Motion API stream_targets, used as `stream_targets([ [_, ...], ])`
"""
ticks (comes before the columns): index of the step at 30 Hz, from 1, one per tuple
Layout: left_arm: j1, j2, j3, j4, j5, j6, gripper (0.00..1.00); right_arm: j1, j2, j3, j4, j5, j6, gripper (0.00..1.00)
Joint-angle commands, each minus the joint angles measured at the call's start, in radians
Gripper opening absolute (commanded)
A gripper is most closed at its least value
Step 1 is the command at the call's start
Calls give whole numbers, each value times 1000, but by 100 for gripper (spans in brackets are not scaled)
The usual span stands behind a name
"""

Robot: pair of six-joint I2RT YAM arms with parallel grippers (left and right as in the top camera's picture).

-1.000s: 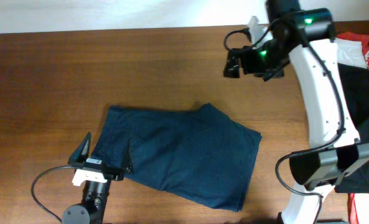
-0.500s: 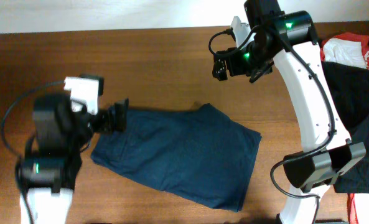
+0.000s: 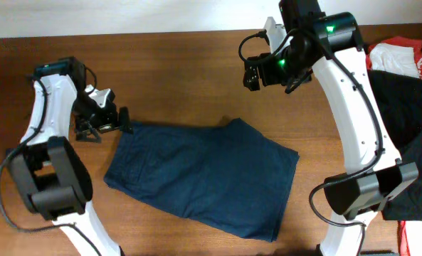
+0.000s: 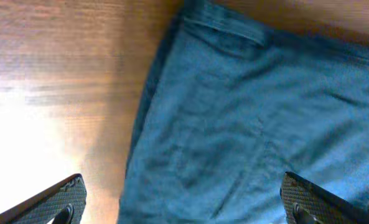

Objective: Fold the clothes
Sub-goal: 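Grasp the trousers' left and right edges with both grippers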

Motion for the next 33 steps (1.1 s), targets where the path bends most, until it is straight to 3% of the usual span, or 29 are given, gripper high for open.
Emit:
stream_targets([
  [1, -7, 103, 10, 13, -65, 21, 99, -3, 3, 8, -25, 2, 56, 99],
  [5, -8, 130, 10, 70, -99, 33, 98, -18, -1, 10, -92, 100, 135, 99],
  [7, -8, 134, 6, 70, -99, 34, 89, -67, -2, 8, -198, 268, 192, 99],
  [8, -8, 134, -8, 82, -100, 41, 84, -89, -7, 8, -198, 245, 188, 99],
  [10, -11, 134, -61, 127, -101, 40, 84, -135, -8, 8, -198, 271, 189, 99],
  [13, -29, 134, -157, 163, -107, 40, 84, -217, -27, 8, -198, 124, 188, 99],
  [16, -51, 134, -197, 203, -107, 40, 82, -217, -39, -26, -198, 120, 177, 99],
  [17, -55, 134, -205, 209, -107, 40, 74, -219, -39, -87, -198, 125, 177, 99],
  [18, -54, 134, -205, 210, -107, 40, 59, -220, -39, -152, -198, 142, 178, 99],
  [19, -54, 134, -205, 216, -107, 40, 31, -224, -39, -258, -196, 146, 179, 98],
  [20, -54, 134, -205, 219, -107, 40, 22, -224, -38, -332, -186, 138, 181, 99],
  [22, -53, 134, -205, 229, -107, 40, 17, -222, -38, -512, -133, 120, 181, 99],
  [30, -53, 134, -205, 231, -106, 40, 18, -218, -38, -945, 213, 40, 181, 100],
  [33, -53, 134, -205, 230, -106, 40, 18, -218, -38, -1048, 377, 33, 180, 92],
])
